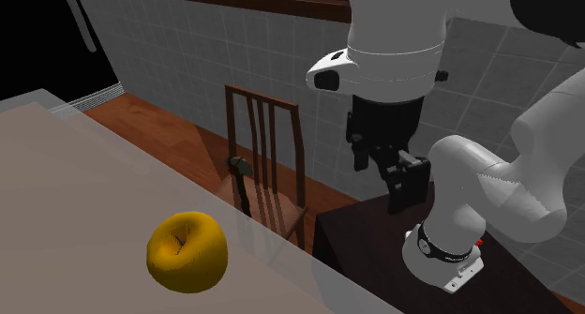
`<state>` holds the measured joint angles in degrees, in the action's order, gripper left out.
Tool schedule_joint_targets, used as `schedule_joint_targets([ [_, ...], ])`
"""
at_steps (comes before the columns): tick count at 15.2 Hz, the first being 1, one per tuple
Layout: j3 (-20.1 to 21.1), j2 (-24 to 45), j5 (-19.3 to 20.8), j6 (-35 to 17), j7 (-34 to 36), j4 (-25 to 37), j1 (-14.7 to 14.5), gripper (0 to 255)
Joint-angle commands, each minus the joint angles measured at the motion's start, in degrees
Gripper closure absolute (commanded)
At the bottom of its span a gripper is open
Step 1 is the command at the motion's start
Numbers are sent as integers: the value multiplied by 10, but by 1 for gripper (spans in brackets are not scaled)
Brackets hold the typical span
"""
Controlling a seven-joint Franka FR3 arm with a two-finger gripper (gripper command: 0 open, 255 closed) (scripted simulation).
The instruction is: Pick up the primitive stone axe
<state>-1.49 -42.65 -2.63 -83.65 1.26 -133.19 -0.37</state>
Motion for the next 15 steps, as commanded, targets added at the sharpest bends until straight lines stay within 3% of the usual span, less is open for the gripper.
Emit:
schedule_joint_targets([
  [1,0,0,0,0,0,0,0,0],
  [15,-92,207,42,-161,-4,58,74,0],
])
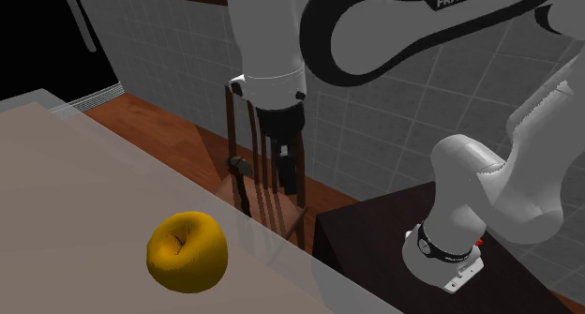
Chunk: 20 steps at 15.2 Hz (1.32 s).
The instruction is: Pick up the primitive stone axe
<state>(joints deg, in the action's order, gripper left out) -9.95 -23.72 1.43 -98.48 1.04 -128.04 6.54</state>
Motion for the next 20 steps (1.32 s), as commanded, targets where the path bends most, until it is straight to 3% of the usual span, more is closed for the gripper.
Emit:
schedule_joint_targets([
  [1,-14,34,2,-22,-2,14,10,0],
  [8,-61,149,-8,-75,-10,82,40,0],
  [16,-107,284,-47,-111,-26,181,81,0],
  [20,-106,294,-51,-140,-29,161,82,0],
])
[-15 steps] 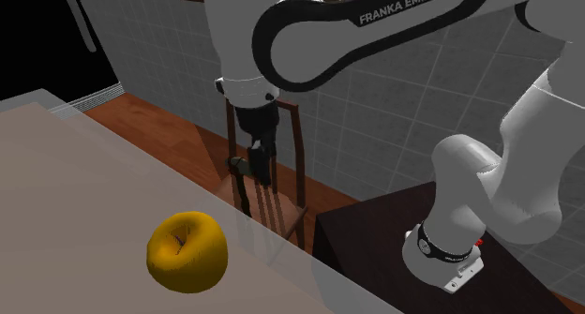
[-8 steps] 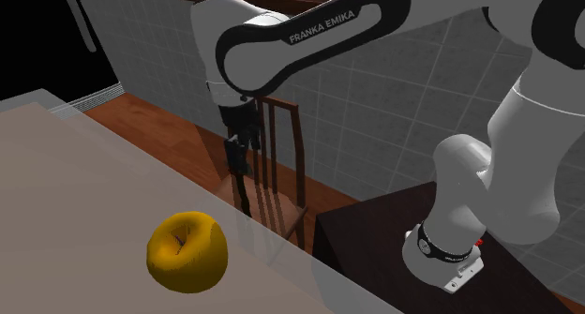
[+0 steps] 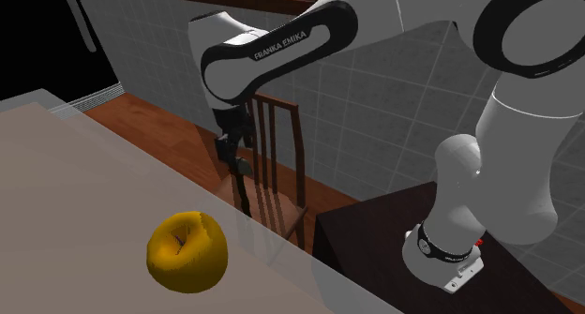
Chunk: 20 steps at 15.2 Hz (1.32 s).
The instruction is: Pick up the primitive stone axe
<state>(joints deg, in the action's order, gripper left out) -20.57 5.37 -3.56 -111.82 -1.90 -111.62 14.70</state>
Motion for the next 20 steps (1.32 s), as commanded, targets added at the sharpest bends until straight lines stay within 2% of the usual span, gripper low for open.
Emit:
schedule_joint_targets([
  [1,0,6,-3,-14,-1,-8,0,0],
  [5,1,13,-6,-32,-4,-20,1,0],
  [6,0,12,-5,-33,-4,-22,1,255],
  [15,1,13,-6,-32,-4,-20,1,255],
  [20,0,-1,0,4,1,4,0,255],
])
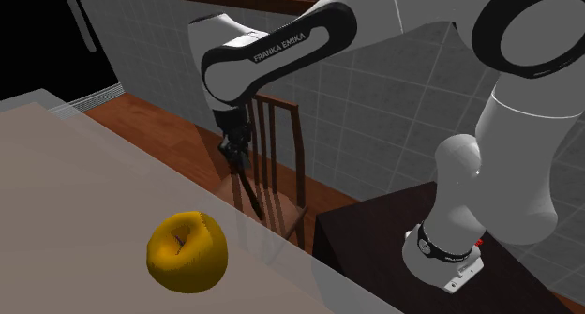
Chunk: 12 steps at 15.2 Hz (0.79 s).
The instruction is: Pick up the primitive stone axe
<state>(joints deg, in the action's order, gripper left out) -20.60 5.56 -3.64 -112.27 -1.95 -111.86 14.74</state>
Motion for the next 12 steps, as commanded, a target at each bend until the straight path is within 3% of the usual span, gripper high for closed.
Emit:
schedule_joint_targets([
  [1,0,-5,2,15,3,11,-1,255],
  [12,0,-21,9,83,9,64,-2,255],
])
